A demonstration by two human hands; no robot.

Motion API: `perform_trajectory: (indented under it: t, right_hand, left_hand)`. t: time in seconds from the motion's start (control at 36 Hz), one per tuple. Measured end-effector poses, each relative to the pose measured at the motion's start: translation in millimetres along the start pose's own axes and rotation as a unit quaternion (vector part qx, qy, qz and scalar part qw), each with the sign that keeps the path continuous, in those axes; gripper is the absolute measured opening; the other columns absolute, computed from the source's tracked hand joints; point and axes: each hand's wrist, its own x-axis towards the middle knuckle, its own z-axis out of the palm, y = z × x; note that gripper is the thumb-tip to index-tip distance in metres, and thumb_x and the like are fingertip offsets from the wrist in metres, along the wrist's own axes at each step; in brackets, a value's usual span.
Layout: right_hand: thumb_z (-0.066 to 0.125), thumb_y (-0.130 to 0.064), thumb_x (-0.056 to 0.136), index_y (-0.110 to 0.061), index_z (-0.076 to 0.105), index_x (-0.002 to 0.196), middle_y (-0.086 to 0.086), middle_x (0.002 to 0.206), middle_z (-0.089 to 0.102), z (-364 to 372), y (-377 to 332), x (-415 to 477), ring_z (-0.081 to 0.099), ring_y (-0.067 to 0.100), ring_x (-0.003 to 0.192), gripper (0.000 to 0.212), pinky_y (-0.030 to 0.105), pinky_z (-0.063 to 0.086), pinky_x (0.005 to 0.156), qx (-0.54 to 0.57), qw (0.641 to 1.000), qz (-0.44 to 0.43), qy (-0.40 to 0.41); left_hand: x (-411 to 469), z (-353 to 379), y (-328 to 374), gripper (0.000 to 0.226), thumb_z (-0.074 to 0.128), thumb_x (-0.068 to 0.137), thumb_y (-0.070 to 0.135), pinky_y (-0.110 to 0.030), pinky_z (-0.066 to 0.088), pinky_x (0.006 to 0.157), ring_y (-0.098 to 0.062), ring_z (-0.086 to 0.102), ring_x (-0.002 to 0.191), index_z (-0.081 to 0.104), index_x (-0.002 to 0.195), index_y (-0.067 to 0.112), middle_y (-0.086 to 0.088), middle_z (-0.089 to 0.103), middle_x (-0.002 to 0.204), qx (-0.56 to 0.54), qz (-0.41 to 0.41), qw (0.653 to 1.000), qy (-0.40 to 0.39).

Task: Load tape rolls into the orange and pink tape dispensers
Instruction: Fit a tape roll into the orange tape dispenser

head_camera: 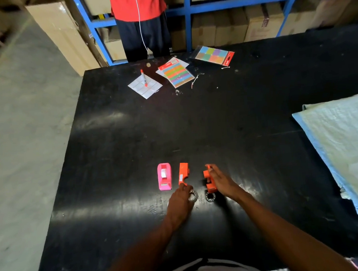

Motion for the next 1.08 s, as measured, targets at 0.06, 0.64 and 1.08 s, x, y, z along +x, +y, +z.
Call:
perform_trajectory:
  t: [0.06, 0.64, 1.08]
  right_hand:
    - [0.031, -0.046, 0.105, -0.044, 0.049, 0.124, 0.005, 0.096, 0.068, 0, 2, -4, 0.067, 0.019, 0.087, 0.026, 0.048, 0.057, 0.088, 0.002, 1.000, -0.002, 0.001]
    - [0.039, -0.049, 0.098, -0.041, 0.059, 0.098, 0.000, 0.100, 0.071, 20, -32, -11, 0.069, 0.023, 0.094, 0.022, 0.049, 0.055, 0.088, 0.095, 0.992, -0.083, 0.002]
    - [0.036, -0.020, 0.106, -0.026, 0.060, 0.104, -0.007, 0.093, 0.069, 16, -36, -10, 0.066, 0.001, 0.080, 0.024, 0.018, 0.051, 0.074, 0.144, 0.981, -0.111, 0.061]
  left_hand:
    - [-5, -12, 8, 0.023, 0.065, 0.085, 0.038, -0.024, 0.051, 0.076, -0.005, 0.061, 0.087, 0.057, 0.106, 0.033, 0.009, 0.061, 0.104, -0.105, 0.009, 0.994, 0.029]
    - [12, -66, 37, 0.045, 0.080, 0.074, 0.012, -0.025, 0.056, 0.087, -0.013, 0.071, 0.098, 0.065, 0.116, 0.015, -0.005, 0.074, 0.107, -0.334, 0.028, 0.941, 0.056]
    - [30, -74, 39, 0.066, 0.059, 0.082, -0.017, -0.011, 0.051, 0.079, 0.001, 0.065, 0.107, 0.040, 0.141, 0.003, 0.001, 0.061, 0.121, -0.303, 0.107, 0.947, 0.022]
